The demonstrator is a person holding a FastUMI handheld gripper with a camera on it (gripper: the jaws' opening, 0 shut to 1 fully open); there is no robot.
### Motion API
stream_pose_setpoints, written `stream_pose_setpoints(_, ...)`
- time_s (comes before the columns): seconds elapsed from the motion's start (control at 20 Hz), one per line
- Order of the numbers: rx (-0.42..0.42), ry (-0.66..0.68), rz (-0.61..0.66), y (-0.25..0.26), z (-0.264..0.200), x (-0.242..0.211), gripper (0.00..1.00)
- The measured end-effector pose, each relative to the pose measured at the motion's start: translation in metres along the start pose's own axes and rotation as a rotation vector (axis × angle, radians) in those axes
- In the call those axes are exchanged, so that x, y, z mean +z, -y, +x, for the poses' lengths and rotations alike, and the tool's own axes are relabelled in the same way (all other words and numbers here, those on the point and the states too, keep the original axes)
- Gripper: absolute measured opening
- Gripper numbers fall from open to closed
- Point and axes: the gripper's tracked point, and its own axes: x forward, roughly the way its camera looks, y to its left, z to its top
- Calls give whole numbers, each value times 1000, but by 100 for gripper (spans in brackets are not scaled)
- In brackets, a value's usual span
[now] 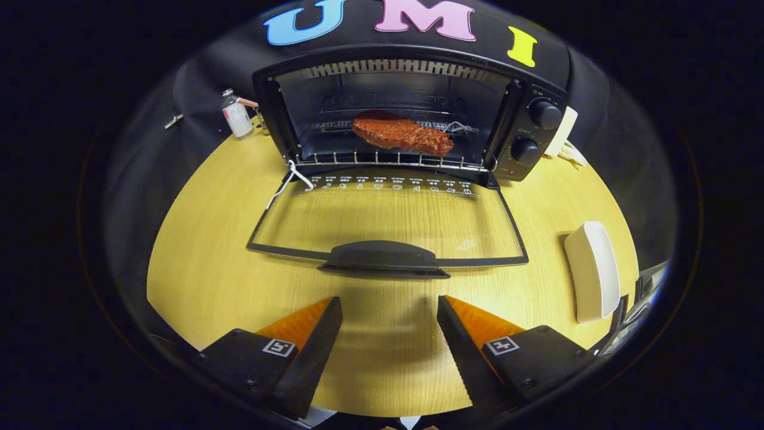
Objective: Open the toaster oven, put the food inside, and close the toaster oven door.
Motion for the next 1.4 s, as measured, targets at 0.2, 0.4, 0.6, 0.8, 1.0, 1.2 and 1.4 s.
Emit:
stream_pose_setpoints(0.2,-10,-18,40,-4,12,6,99)
stream_pose_setpoints(0.4,-13,-27,62,-9,18,8,99)
stream_pose_setpoints(0.6,35,4,83,-12,11,11,99)
stream_pose_setpoints(0.8,54,18,92,-12,3,16,99)
stream_pose_setpoints(1.0,101,54,117,-11,-12,24,98)
stream_pose_setpoints(1.2,129,96,115,-10,-27,33,98)
stream_pose_setpoints(1.4,163,183,116,-12,-51,54,99)
